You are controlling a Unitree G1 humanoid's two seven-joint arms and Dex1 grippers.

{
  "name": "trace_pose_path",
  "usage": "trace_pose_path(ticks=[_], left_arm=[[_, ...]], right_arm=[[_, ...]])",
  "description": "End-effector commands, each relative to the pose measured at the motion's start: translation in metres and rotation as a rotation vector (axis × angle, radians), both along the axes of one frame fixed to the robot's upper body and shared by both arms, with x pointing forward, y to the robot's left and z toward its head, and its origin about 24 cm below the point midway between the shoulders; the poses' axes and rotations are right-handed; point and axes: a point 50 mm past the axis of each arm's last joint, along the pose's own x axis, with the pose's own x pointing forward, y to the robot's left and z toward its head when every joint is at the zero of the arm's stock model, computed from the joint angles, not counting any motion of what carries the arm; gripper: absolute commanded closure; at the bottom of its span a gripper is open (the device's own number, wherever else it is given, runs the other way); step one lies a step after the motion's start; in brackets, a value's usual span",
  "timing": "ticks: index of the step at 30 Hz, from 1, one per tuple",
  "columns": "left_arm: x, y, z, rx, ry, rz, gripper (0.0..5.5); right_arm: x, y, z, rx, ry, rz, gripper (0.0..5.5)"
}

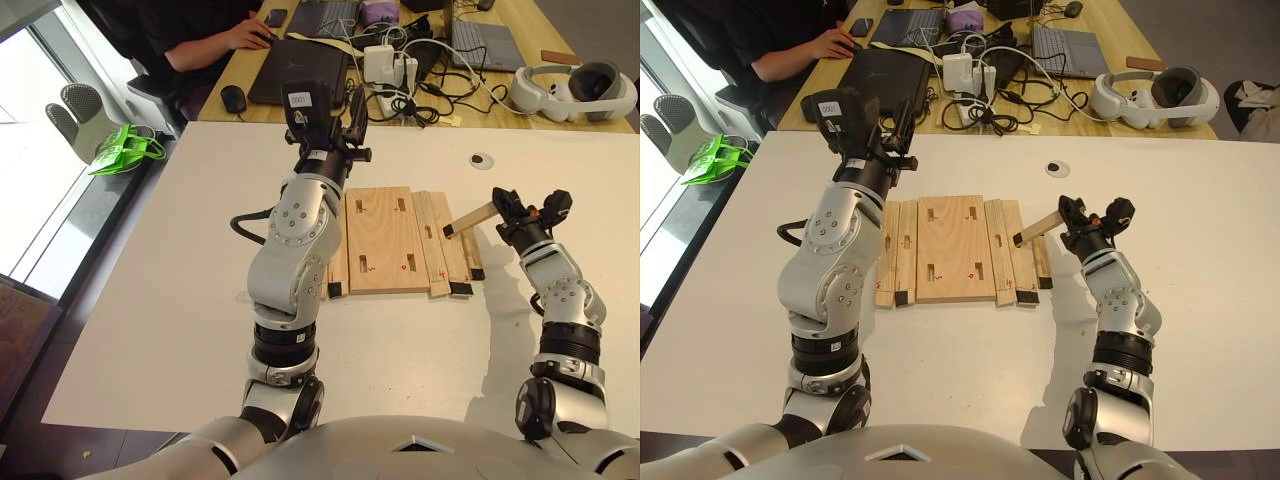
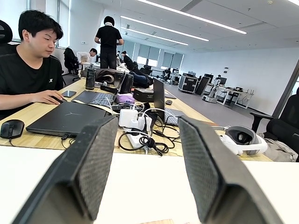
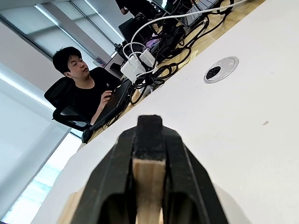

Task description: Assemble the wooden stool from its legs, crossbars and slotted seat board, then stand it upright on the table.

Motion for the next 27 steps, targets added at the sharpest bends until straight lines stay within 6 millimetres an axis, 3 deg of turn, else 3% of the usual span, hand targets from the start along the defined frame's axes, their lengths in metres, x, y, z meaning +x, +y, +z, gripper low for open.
trace_pose_path(ticks=[1, 7, 16, 23, 27], left_arm=[[-0.001, -0.002, -0.002, 0.002, 0.015, -0.001, 3.15], [-0.002, -0.002, -0.002, 0.003, 0.016, -0.001, 3.15], [-0.001, -0.001, -0.001, 0.001, 0.015, 0.005, 3.15], [0.0, 0.001, -0.001, 0.002, 0.014, 0.008, 3.15], [0.0, 0.002, 0.0, 0.005, 0.01, 0.009, 3.15]], right_arm=[[-0.006, -0.001, -0.019, -0.335, 0.11, 0.003, 5.12], [-0.004, 0.005, -0.02, -0.464, 0.104, 0.005, 5.12], [-0.021, 0.013, -0.039, -0.609, 0.095, 0.147, 5.12], [-0.035, 0.01, -0.056, -0.533, 0.132, 0.176, 5.12], [-0.029, 0.01, -0.046, -0.483, 0.076, 0.149, 5.12]])
